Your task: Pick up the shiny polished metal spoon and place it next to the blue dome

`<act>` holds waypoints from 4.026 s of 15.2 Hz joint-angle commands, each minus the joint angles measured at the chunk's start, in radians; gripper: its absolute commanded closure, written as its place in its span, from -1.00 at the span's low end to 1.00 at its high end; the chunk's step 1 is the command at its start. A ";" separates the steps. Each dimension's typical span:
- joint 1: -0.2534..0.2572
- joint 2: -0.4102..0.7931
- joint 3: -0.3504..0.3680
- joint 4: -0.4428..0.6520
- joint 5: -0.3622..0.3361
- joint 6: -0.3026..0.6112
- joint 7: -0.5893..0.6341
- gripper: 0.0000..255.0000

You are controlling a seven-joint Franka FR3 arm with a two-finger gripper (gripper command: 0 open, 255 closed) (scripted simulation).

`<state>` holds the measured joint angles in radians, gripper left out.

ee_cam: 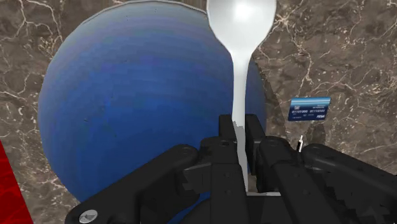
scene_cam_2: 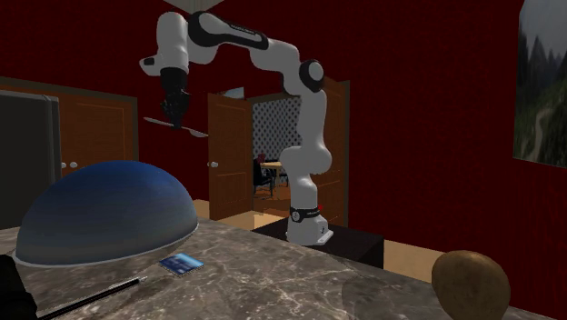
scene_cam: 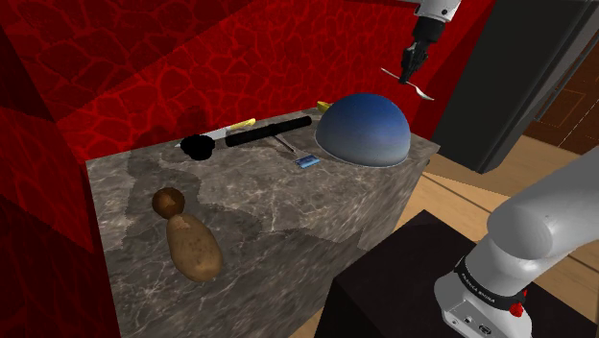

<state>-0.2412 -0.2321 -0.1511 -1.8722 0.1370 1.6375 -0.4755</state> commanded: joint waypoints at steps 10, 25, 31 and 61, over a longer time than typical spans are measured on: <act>-0.108 0.195 -0.165 0.222 0.015 -0.074 -0.272 1.00; -0.247 0.460 -0.266 0.480 0.102 -0.124 -0.500 1.00; -0.237 0.444 -0.263 0.378 0.096 -0.037 -0.509 1.00; -0.226 0.502 -0.247 0.048 0.140 0.339 -0.583 1.00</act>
<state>-0.4672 0.2655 -0.3993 -1.8128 0.2736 1.9613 -1.0545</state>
